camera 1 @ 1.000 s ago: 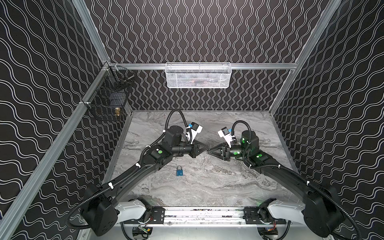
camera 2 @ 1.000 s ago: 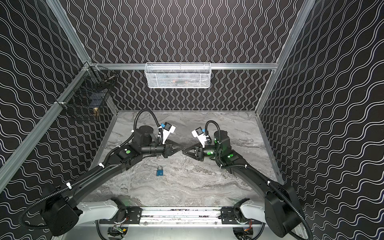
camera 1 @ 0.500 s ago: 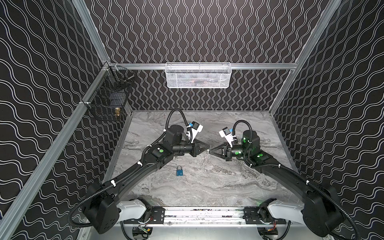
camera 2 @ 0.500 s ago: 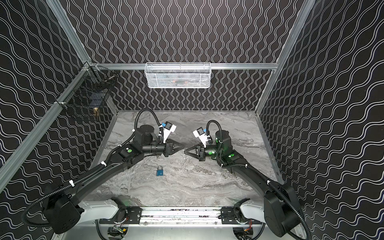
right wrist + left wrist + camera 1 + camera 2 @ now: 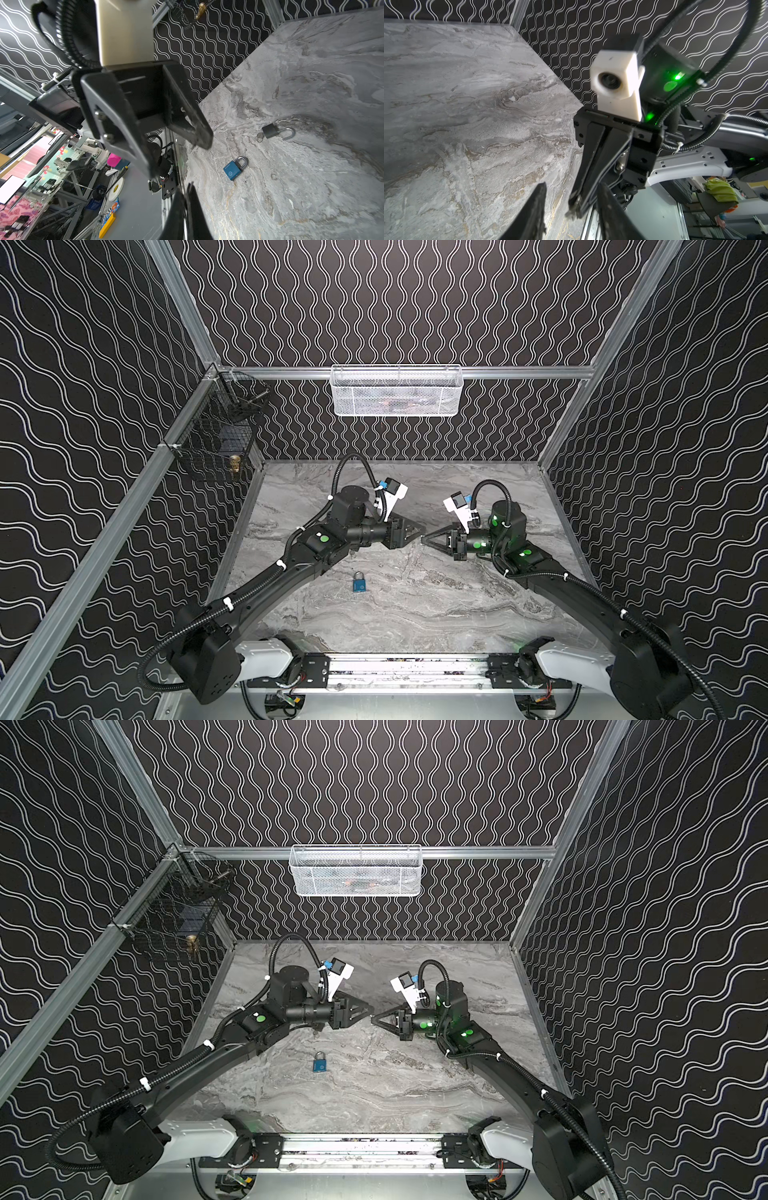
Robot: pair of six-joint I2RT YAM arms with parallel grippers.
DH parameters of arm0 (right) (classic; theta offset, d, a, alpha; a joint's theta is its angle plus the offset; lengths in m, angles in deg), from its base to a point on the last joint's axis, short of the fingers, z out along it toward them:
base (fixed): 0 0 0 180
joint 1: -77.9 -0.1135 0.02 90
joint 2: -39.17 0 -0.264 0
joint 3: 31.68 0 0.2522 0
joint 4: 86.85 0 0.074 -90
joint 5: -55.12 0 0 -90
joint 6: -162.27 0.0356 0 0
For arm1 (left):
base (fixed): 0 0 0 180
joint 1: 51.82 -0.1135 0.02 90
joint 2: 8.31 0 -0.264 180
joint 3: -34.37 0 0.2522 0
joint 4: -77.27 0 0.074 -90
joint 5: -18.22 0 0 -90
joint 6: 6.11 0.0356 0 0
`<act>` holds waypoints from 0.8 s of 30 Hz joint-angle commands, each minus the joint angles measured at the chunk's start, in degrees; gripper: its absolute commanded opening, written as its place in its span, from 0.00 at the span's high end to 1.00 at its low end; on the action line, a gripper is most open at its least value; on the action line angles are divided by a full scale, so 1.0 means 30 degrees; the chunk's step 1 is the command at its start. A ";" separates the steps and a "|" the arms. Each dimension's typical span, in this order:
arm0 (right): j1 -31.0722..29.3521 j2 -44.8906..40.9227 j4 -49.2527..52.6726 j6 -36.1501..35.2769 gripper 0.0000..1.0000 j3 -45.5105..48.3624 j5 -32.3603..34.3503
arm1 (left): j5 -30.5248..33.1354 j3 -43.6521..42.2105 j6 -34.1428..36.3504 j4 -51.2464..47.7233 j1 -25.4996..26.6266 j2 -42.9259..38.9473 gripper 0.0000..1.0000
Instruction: Unlock with the key
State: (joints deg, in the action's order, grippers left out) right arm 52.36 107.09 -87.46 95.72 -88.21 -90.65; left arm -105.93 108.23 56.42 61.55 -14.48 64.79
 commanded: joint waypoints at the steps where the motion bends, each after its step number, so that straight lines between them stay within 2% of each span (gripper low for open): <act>1: 0.0008 -0.0722 0.1962 -0.0560 1.00 0.0160 0.1332 | 0.1809 -0.0251 -0.0801 0.0316 -0.0113 -0.0409 0.48; 7: -0.0012 -0.1644 0.5346 -0.0816 1.00 0.0272 0.3684 | 0.6033 -0.1663 -0.2391 -0.1306 -0.0142 -0.1528 0.39; 11: -0.0039 -0.2042 0.4953 0.0058 1.00 0.1271 0.4243 | 0.9025 -0.2029 -0.2676 -0.4763 -0.0142 -0.2037 0.36; 14: -0.0103 -0.1901 0.4977 0.0371 1.00 0.1562 0.4226 | 1.0027 -0.2709 -0.3467 -0.6387 -0.0002 -0.2162 0.35; 19: -0.0385 -0.1784 0.3678 0.1970 1.00 0.2897 0.4616 | 1.2072 -0.2686 -0.3961 -0.9359 0.1592 -0.0924 0.35; 21: -0.0546 -0.1757 0.3429 0.2583 1.00 0.3286 0.5113 | 1.3602 -0.2254 -0.4327 -1.0689 0.2523 -0.0114 0.35; 24: -0.0854 -0.1739 0.2765 0.2862 1.00 0.4113 0.5639 | 1.4510 -0.2572 -0.4975 -1.1153 0.3021 0.0431 0.34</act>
State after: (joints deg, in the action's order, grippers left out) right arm 50.35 101.71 -75.33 101.77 -77.17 -75.66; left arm -68.52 100.71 44.42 33.45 -6.11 65.23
